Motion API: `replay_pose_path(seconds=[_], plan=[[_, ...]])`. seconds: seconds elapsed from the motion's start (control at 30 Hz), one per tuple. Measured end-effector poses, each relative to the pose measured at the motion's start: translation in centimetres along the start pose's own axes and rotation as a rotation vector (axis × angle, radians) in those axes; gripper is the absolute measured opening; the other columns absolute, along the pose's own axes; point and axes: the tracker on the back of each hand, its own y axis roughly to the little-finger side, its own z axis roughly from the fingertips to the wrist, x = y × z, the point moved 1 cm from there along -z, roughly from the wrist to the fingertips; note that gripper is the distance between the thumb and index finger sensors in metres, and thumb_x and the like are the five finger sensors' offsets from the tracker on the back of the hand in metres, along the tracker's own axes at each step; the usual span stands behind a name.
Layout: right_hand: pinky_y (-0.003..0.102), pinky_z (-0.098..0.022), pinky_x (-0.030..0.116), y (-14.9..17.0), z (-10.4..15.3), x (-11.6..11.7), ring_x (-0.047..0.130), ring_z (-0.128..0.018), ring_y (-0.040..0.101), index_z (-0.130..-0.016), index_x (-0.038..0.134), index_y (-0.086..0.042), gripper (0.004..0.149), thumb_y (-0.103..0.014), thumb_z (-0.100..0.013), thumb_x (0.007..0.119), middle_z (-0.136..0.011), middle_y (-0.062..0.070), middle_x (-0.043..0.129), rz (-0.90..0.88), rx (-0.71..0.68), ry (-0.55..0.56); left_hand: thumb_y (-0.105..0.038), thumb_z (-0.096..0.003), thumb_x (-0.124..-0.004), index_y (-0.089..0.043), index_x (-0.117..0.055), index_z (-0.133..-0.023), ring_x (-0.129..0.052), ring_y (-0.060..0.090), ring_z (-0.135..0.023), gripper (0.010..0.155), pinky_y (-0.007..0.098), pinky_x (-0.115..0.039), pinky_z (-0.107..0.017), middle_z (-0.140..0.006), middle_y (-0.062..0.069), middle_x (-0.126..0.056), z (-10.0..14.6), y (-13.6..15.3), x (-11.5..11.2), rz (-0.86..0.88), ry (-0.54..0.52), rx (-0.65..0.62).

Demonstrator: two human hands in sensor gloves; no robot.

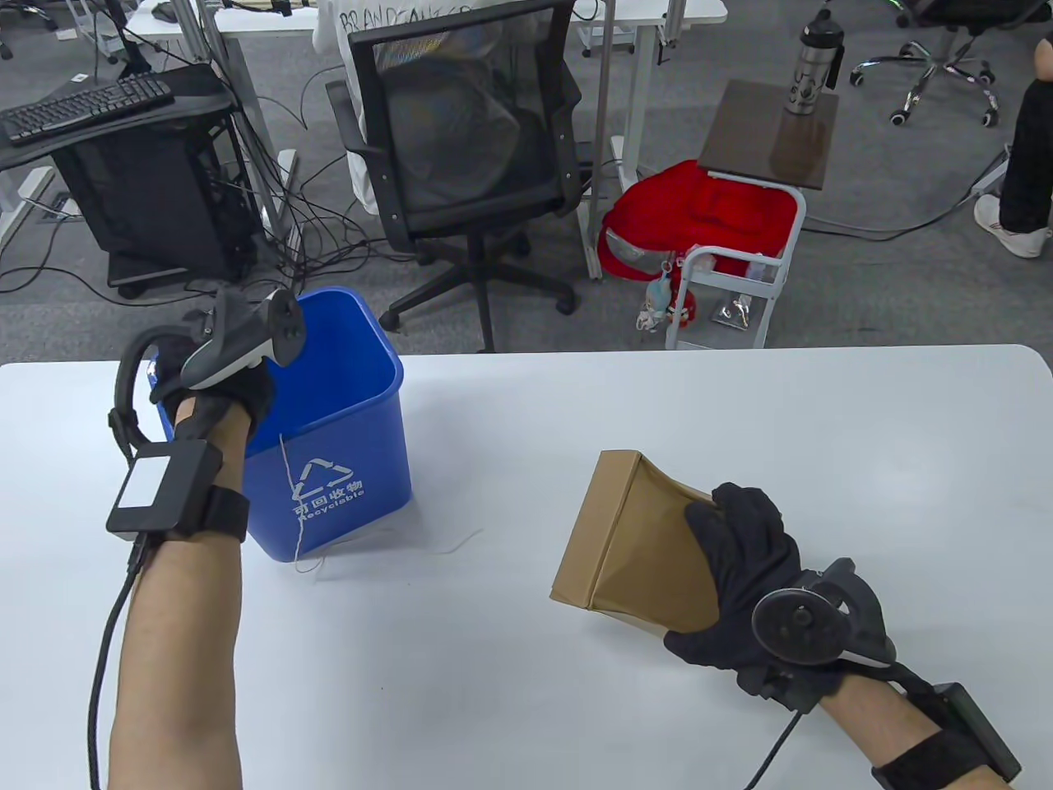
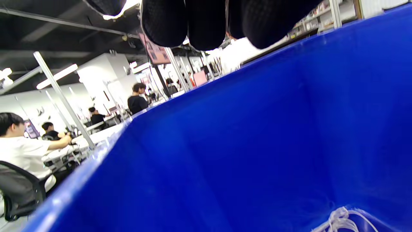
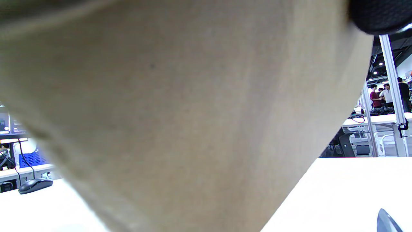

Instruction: Cut the packaging cotton rope with scissors

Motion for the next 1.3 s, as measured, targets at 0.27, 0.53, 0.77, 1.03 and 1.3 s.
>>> replay_pose_path(seconds=[0.27, 0.53, 0.77, 1.03, 1.3], plan=[[0.087, -0.049, 0.060, -0.5, 0.1, 0.1, 0.027, -0.096, 0.065, -0.109, 0.026, -0.007, 0.124, -0.070, -0.030, 0.096, -0.110, 0.039, 0.020, -0.003, -0.010, 0.004, -0.041, -0.0578, -0.071, -0.019, -0.048, -0.114, -0.059, 0.049, -0.102, 0.065, 0.074, -0.044, -0.071, -0.114, 0.021, -0.054, 3.5, -0.5, 4.6, 0.073, -0.244, -0.068], [0.087, -0.049, 0.060, -1.4, 0.2, -0.6, 0.027, -0.096, 0.065, -0.109, 0.026, -0.007, 0.124, -0.070, -0.030, 0.096, -0.110, 0.039, 0.021, -0.012, -0.022, 0.019, -0.048, -0.0574, -0.070, -0.018, -0.048, -0.115, -0.065, 0.049, -0.099, 0.068, 0.073, -0.049, -0.070, -0.112, 0.021, -0.058, 9.2, -4.9, 8.1, 0.442, -0.338, -0.365], [0.087, -0.049, 0.061, -1.6, 0.1, -0.6, 0.027, -0.096, 0.065, -0.110, 0.027, -0.007, 0.123, -0.070, -0.029, 0.096, -0.111, 0.039, 0.021, -0.033, -0.016, 0.025, -0.048, -0.0578, -0.069, -0.016, -0.051, -0.114, -0.069, 0.050, -0.096, 0.068, 0.072, -0.053, -0.068, -0.111, 0.022, -0.061, 13.2, -13.3, 2.9, 0.930, -0.180, -0.681], [0.087, -0.049, 0.060, -1.7, -0.6, -0.3, 0.027, -0.097, 0.065, -0.110, 0.027, -0.007, 0.123, -0.070, -0.029, 0.096, -0.111, 0.039, 0.021, -0.077, -0.010, 0.014, -0.049, -0.0598, -0.067, -0.004, -0.033, -0.115, -0.051, 0.059, -0.099, 0.078, 0.074, -0.047, -0.066, -0.113, 0.033, -0.039, 13.5, -23.2, -10.6, 1.682, 0.308, -0.686], [0.088, -0.050, 0.058, -1.2, -2.3, 0.3, 0.026, -0.098, 0.066, -0.111, 0.029, -0.007, 0.123, -0.068, -0.029, 0.098, -0.112, 0.039, 0.021, -0.174, -0.009, -0.049, -0.052, -0.0633, -0.063, -0.005, -0.033, -0.117, -0.063, 0.062, -0.096, 0.077, 0.072, -0.056, -0.064, -0.110, 0.037, -0.047, 14.4, -27.8, -15.8, 2.242, 0.728, -0.855]])
